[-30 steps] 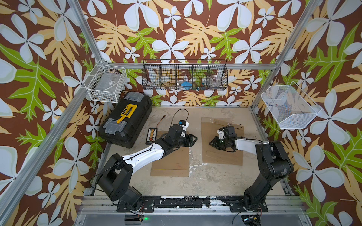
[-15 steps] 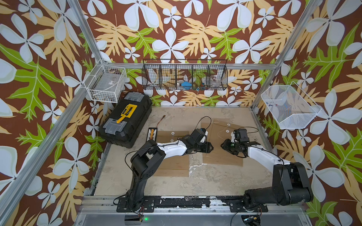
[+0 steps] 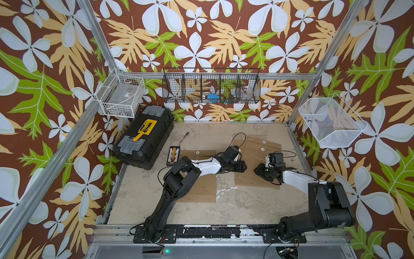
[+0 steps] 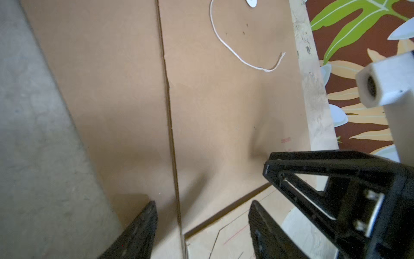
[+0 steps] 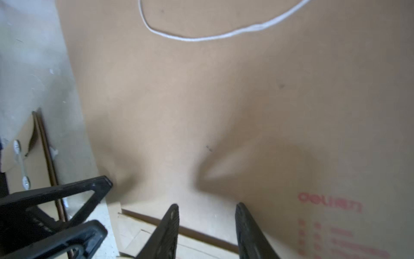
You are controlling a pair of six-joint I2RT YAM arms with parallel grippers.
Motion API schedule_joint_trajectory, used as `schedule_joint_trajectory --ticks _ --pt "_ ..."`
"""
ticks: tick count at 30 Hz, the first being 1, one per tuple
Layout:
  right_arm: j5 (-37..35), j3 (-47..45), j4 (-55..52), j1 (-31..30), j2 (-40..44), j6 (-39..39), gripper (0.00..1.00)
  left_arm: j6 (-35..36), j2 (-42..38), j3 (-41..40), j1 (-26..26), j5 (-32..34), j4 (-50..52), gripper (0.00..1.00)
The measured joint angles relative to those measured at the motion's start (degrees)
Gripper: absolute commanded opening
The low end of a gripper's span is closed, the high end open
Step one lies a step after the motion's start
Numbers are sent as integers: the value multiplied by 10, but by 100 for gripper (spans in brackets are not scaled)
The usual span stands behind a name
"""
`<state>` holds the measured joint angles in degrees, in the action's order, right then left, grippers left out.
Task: Close the mouth of the file bag
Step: Pick up the file bag from the file bag.
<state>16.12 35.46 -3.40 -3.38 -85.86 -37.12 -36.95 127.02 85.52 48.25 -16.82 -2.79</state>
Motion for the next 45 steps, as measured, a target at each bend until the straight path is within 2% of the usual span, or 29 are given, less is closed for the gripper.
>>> schedule_joint_trajectory --ticks 7,16,20,25,30,33,39,42,45 --pt "2 -25 109 1 -22 -1 43 -49 7 8 -2 -50 -15 63" --pt "8 -35 148 1 -28 -1 43 -83 -7 -9 0 -102 -9 57" --pt "9 -38 148 2 -21 -1 43 -92 -17 -3 0 -100 -9 48" --pt "18 -42 136 3 -9 -1 43 -92 6 11 -2 -89 0 45" --pt "25 -45 126 3 -2 -2 43 -95 -21 -15 -2 -63 0 52" --pt "28 -45 126 3 -2 -2 43 -104 -46 -35 -2 -55 -36 55" --pt "29 -43 123 4 -3 -2 43 -129 -37 -53 -2 -54 -90 57" --pt "30 -43 122 4 -2 -2 43 -139 -26 -53 -2 -54 -98 54" --pt "30 -45 123 4 -3 -2 42 -139 -16 -49 -3 -54 -97 44"
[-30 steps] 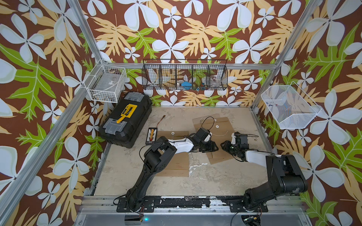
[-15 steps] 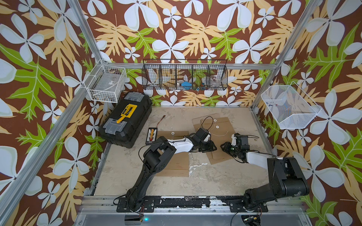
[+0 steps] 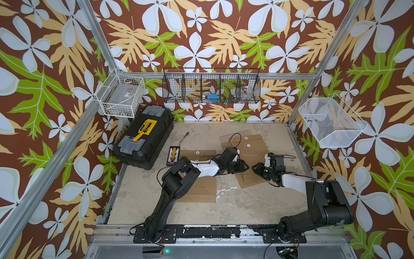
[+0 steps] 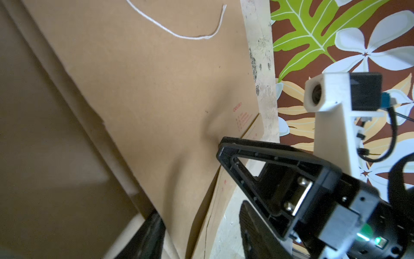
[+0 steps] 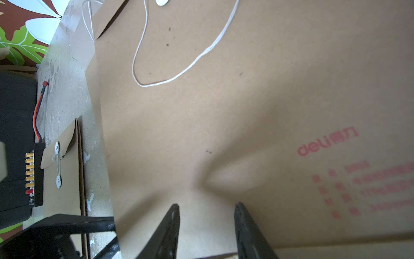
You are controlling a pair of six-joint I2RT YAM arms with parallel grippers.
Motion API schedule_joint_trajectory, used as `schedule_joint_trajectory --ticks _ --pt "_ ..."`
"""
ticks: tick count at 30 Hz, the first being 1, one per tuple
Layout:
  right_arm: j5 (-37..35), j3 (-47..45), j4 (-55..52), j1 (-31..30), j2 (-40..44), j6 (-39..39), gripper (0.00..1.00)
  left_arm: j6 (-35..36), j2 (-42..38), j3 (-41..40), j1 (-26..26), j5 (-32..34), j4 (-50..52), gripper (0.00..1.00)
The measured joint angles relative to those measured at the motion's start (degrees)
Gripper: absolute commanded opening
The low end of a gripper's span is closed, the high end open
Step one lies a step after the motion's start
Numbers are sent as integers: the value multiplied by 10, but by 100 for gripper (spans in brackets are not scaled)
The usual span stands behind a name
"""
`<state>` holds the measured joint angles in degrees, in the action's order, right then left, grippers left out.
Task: Close the mouth of the file bag
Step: Pick up the file bag from the file bag.
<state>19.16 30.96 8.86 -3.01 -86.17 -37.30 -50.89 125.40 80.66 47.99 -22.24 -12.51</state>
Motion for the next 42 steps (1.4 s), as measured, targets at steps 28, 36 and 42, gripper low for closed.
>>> schedule_joint_trajectory --ticks 28,36,42 --pt "53 209 -191 -1 234 -1 52 278 -302 -119 -63 -35 56 0" --pt "68 183 -130 -1 281 28 64 435 -469 -166 -123 -42 114 0" --pt "103 133 -53 -1 298 36 70 512 -534 -171 -146 -95 152 0"
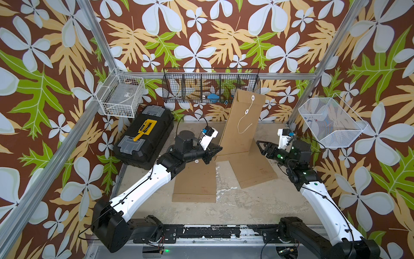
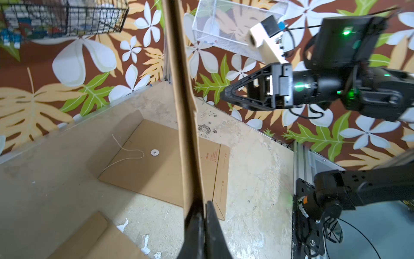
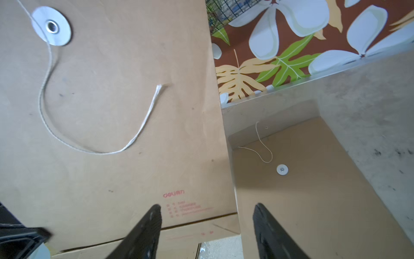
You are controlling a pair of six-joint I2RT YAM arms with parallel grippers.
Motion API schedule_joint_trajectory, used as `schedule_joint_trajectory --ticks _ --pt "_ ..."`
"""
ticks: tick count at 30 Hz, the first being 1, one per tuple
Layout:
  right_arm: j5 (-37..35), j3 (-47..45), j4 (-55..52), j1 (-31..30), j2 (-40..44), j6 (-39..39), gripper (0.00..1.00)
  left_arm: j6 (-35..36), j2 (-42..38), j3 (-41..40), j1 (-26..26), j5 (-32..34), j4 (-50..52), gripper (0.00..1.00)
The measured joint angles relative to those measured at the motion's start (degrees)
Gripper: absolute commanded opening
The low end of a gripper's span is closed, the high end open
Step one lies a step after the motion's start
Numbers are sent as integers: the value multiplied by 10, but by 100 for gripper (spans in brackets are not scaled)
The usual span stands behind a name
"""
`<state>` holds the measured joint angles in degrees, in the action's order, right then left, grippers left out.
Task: Close the mouth of the file bag
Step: Pick up the file bag from the file bag.
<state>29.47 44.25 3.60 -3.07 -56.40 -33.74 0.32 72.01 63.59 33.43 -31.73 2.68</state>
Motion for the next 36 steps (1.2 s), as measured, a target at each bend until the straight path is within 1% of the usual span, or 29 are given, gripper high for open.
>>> schedule_joint_trajectory --ticks 3,7,11,14,18,20,21,22,24,30,32,33,34,36 --pt "17 -32 64 0 24 -6 78 23 -26 -7 -23 -42 1 0" --pt "27 -69 149 0 42 -24 80 20 -49 -23 -55 -112 -14 0" --pt "71 -79 225 0 25 -54 80 -6 -54 -33 -66 -177 -42 0" --pt "116 -78 292 0 3 -77 78 -31 -54 -46 -79 -222 -78 0" --pt "177 -72 366 0 -19 -114 72 -69 -48 -67 -94 -258 -122 0" --pt "197 -67 391 0 -22 -126 66 -79 -44 -71 -100 -263 -133 0" --pt "203 -66 402 0 -22 -127 60 -84 -41 -72 -103 -262 -137 0" --pt "209 -65 410 0 -22 -130 51 -93 -38 -73 -107 -263 -139 0" --pt "217 -65 419 0 -20 -139 36 -99 -30 -74 -116 -258 -141 0" --pt "230 -68 432 0 -13 -157 8 -138 -14 -75 -128 -249 -151 0" --pt "232 -71 441 0 -11 -162 0 -142 -15 -75 -128 -246 -155 5" --pt "232 -73 444 0 -9 -172 0 -151 -17 -75 -128 -242 -156 10" --pt "233 -75 448 0 -7 -173 0 -153 -18 -75 -129 -240 -156 18" --pt "232 -80 453 -2 -2 -177 0 -163 -20 -75 -132 -238 -160 38"
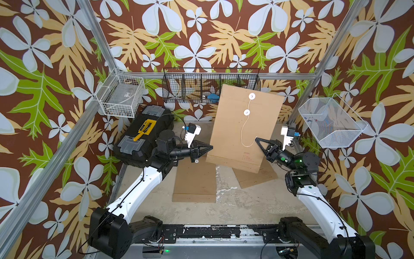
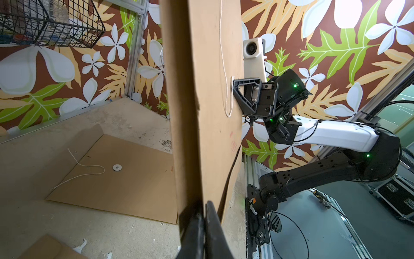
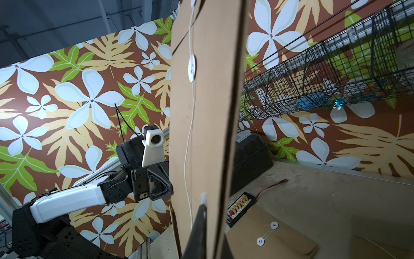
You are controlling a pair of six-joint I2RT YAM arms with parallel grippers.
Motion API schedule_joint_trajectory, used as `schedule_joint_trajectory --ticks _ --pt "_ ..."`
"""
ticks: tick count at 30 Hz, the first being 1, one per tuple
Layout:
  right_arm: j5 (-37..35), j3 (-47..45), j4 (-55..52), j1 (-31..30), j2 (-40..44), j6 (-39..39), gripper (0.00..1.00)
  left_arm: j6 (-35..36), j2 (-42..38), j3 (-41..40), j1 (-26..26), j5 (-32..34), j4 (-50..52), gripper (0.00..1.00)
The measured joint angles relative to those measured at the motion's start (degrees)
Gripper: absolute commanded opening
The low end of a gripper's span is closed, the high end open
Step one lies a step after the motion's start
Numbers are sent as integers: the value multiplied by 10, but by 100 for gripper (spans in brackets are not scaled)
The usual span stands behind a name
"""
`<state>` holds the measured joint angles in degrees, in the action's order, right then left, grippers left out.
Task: Close the mouth of the file bag
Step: Pick up the file bag from the file bag.
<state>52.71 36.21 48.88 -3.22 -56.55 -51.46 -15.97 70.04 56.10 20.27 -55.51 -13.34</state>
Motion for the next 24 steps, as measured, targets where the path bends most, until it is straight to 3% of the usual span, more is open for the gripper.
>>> schedule_joint_trajectory --ticks 4,9,17,24 --pt "-7 -9 12 -25 6 -4 0 -33 -1 -4 -18 14 -14 56" --pt "-13 8 -23 -65 6 46 0 -93 17 7 -58 27 -48 78" --pt "9 19 -52 -99 -4 94 0 -176 79 50 -78 2 -122 83" --pt "51 27 -64 -118 -15 112 0 -271 101 56 -77 -49 -222 71"
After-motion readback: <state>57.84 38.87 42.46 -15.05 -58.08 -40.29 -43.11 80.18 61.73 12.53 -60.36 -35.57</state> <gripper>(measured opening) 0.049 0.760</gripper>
